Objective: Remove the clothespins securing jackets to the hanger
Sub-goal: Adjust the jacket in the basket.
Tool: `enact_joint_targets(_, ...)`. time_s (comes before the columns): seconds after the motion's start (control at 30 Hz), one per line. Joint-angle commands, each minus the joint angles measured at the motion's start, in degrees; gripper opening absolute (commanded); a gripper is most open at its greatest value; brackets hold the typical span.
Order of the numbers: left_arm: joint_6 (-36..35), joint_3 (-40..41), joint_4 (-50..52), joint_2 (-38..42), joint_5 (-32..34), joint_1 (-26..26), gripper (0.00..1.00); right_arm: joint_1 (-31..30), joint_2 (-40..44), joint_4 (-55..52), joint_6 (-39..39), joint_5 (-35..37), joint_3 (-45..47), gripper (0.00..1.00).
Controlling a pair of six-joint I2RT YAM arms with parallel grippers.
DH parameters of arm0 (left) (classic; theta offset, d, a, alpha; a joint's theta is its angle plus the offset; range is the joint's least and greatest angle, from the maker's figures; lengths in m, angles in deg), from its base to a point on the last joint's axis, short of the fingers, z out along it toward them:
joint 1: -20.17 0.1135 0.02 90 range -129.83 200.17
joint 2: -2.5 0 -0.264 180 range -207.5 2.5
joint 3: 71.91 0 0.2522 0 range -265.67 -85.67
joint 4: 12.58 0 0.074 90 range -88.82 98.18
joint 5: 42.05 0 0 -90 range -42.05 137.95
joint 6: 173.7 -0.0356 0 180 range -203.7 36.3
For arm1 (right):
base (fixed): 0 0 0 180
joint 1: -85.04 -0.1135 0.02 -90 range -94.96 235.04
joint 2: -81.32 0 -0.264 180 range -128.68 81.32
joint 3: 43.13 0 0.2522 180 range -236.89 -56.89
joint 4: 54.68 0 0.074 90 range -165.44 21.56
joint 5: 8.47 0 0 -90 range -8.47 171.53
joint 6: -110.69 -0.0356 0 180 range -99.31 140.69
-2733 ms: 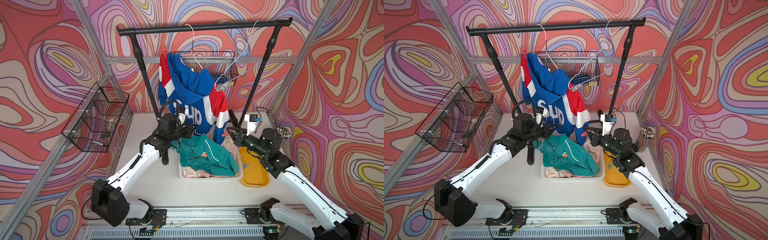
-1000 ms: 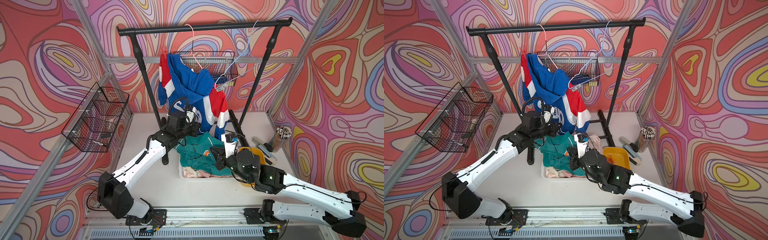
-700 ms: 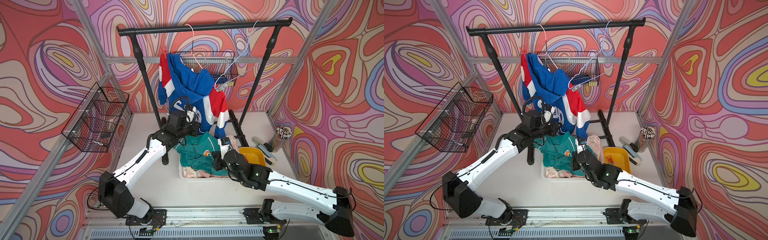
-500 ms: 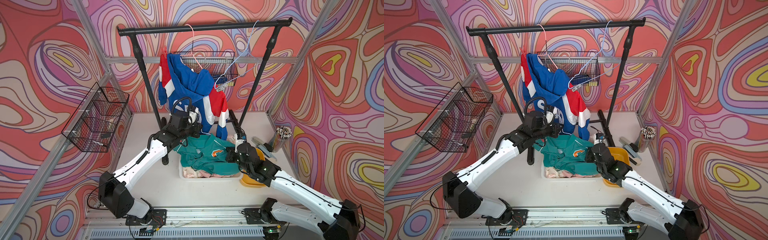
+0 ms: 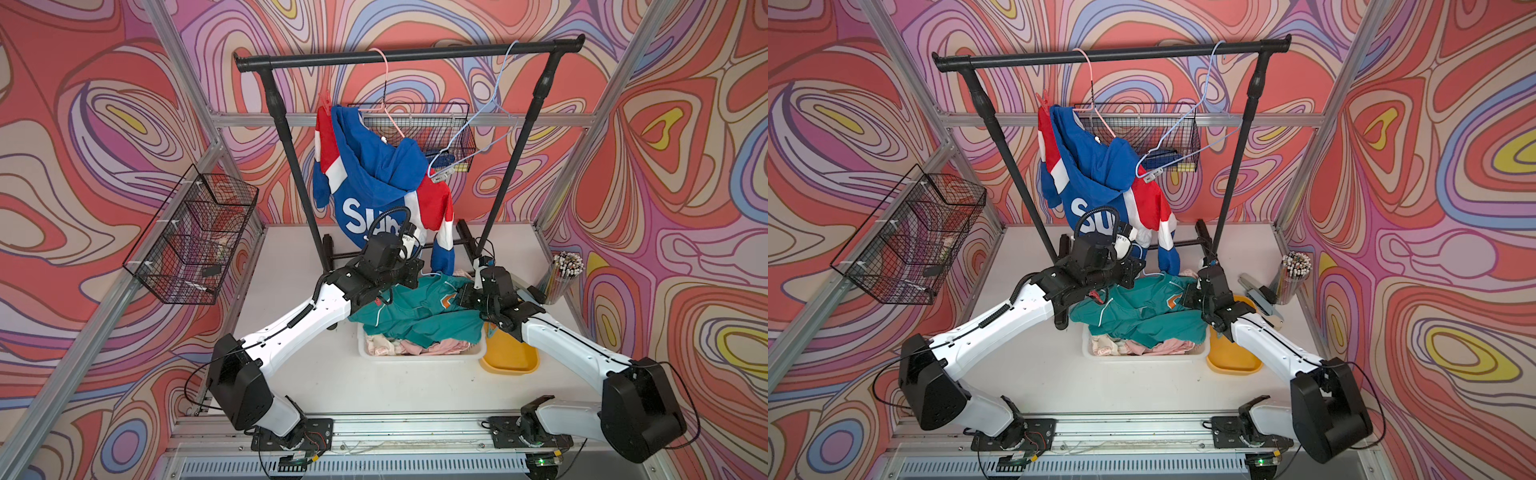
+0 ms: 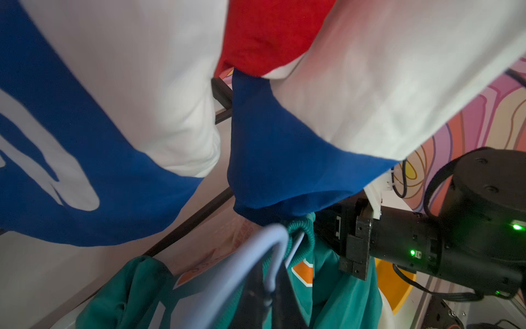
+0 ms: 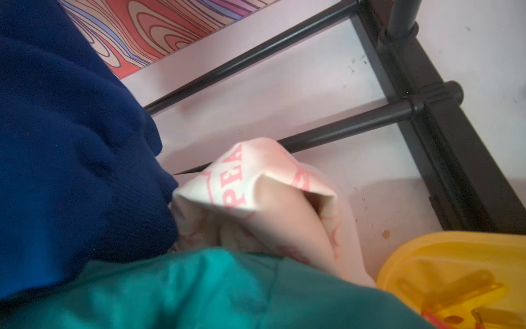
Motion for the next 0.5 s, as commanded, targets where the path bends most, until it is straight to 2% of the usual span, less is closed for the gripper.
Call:
enact_joint_targets(0.0,1.87,1.79,-0.61,-0.92,-1.24,-1.27,0.0,-0.79,4.79,1.88,1.64,-2.39,-1.46,0.0)
enact_joint_targets(0.1,1.08,2.02,0.0,-0.12,-0.05,-1.25,0.0,-4.08,10.47,-2.69,3.32,-0.55,-4.13,0.03)
enact_joint_targets(0.17,0.97,2.13,0.27,0.33,0.07,-1.27,0.0,-8.72,13.43,-5.33,4.97,1.72,-6.67,0.11)
enact_joint_targets(0.3,1.19,2.81,0.41,0.9,0.24,-1.26,0.0,-17.05,13.86,-8.19,7.15,5.74,-12.35,0.25)
enact_joint_targets(0.47,1.84,5.35,-0.37,2.35,0.35,-1.27,0.15,-17.63,12.54,-6.34,7.28,6.19,-15.14,0.44)
